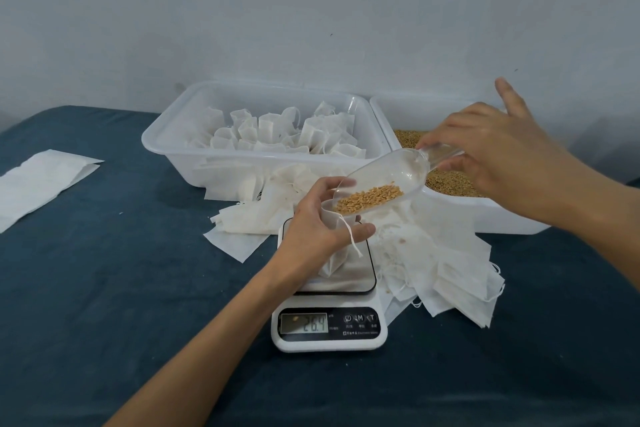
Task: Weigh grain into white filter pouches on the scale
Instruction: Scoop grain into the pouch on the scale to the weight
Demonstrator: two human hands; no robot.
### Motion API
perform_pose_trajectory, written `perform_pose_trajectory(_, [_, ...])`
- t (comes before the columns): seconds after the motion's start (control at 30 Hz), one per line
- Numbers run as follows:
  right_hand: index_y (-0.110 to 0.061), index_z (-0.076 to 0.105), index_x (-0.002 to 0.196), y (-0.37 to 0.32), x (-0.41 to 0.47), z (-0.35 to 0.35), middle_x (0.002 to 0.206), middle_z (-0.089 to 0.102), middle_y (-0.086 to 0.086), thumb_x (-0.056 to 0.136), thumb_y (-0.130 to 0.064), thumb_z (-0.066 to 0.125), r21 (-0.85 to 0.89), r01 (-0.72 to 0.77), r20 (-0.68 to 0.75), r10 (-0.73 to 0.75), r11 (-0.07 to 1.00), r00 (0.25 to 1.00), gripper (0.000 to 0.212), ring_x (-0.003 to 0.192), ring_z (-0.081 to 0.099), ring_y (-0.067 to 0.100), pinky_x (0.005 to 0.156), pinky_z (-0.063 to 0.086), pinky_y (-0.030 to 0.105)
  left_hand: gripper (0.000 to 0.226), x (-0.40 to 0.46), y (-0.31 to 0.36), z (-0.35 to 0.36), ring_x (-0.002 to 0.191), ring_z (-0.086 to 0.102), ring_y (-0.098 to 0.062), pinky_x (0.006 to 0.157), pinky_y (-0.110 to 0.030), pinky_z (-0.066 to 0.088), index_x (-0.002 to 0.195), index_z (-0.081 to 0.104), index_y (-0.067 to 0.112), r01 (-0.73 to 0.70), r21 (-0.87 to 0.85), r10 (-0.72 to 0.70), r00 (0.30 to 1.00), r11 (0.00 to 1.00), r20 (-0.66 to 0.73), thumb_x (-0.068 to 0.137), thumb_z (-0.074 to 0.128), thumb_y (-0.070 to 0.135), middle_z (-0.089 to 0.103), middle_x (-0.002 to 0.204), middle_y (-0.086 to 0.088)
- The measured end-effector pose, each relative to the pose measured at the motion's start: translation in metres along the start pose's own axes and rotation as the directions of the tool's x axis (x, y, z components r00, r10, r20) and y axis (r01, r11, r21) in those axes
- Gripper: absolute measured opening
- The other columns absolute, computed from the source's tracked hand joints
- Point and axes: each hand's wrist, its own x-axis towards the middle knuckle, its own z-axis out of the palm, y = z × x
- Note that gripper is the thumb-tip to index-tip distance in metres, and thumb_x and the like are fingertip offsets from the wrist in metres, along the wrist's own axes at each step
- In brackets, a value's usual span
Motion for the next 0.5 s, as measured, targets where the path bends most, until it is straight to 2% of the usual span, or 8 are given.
perform_pose_trajectory(0.17, [-0.022, 0.069, 0.119, 0.002, -0.004, 0.008, 0.1, 0.064, -0.006, 0.091, -0.012, 0.07, 0.046, -0.006, -0.004, 0.006, 0.999, 1.0, 0.03, 0.112, 0.058, 0.029, 0.122, 0.002, 0.059, 0.063, 0.0, 0.001, 0.0, 0.118, 0.07, -0.025, 0.107, -0.047, 0.054, 0.123, 0.063, 0.041, -0.001, -0.022, 0.001, 1.0, 1.0, 0.0, 0.07, 0.091, 0.023, 0.062, 0.135, 0.0])
perform_pose_trajectory(0.27, [-0.025, 0.068, 0.116, 0.006, -0.008, 0.019, 0.1, 0.059, -0.017, 0.092, -0.01, 0.07, 0.143, -0.041, 0.007, 0.04, 0.989, 0.999, 0.028, 0.112, 0.058, 0.025, 0.122, 0.002, 0.055, 0.062, -0.001, 0.0, -0.001, 0.106, 0.075, -0.02, 0.096, -0.036, 0.056, 0.127, 0.062, 0.036, -0.001, -0.036, 0.002, 1.0, 0.999, 0.015, 0.078, 0.091, 0.011, 0.063, 0.133, -0.002])
perform_pose_trajectory(0.33, [-0.026, 0.068, 0.115, 0.009, -0.01, 0.027, 0.106, 0.064, -0.016, 0.092, -0.008, 0.069, 0.222, -0.088, 0.026, 0.084, 0.971, 0.996, 0.028, 0.114, 0.055, 0.02, 0.122, 0.002, 0.051, 0.062, -0.001, 0.001, -0.002, 0.103, 0.076, -0.018, 0.093, -0.033, 0.055, 0.128, 0.062, 0.035, 0.003, -0.027, -0.003, 1.0, 1.0, 0.018, 0.079, 0.09, 0.01, 0.064, 0.131, -0.001])
perform_pose_trajectory(0.43, [-0.025, 0.068, 0.115, 0.013, -0.011, 0.039, 0.107, 0.066, -0.016, 0.093, -0.009, 0.07, 0.332, -0.13, 0.053, 0.119, 0.934, 0.991, 0.027, 0.111, 0.054, 0.009, 0.119, 0.005, 0.037, 0.065, -0.001, 0.002, -0.001, 0.103, 0.075, -0.02, 0.098, -0.039, 0.056, 0.128, 0.061, 0.036, 0.014, -0.042, -0.014, 1.0, 0.999, 0.014, 0.075, 0.092, 0.015, 0.065, 0.132, -0.006])
perform_pose_trajectory(0.5, [-0.024, 0.069, 0.112, 0.016, -0.012, 0.043, 0.103, 0.064, -0.025, 0.091, -0.008, 0.071, 0.444, -0.141, 0.052, 0.131, 0.885, 0.99, 0.027, 0.103, 0.055, -0.01, 0.11, 0.01, 0.013, 0.065, -0.002, 0.003, 0.0, 0.102, 0.075, -0.022, 0.098, -0.039, 0.057, 0.127, 0.061, 0.035, 0.019, -0.042, -0.019, 1.0, 0.999, 0.007, 0.071, 0.09, 0.019, 0.069, 0.125, -0.008])
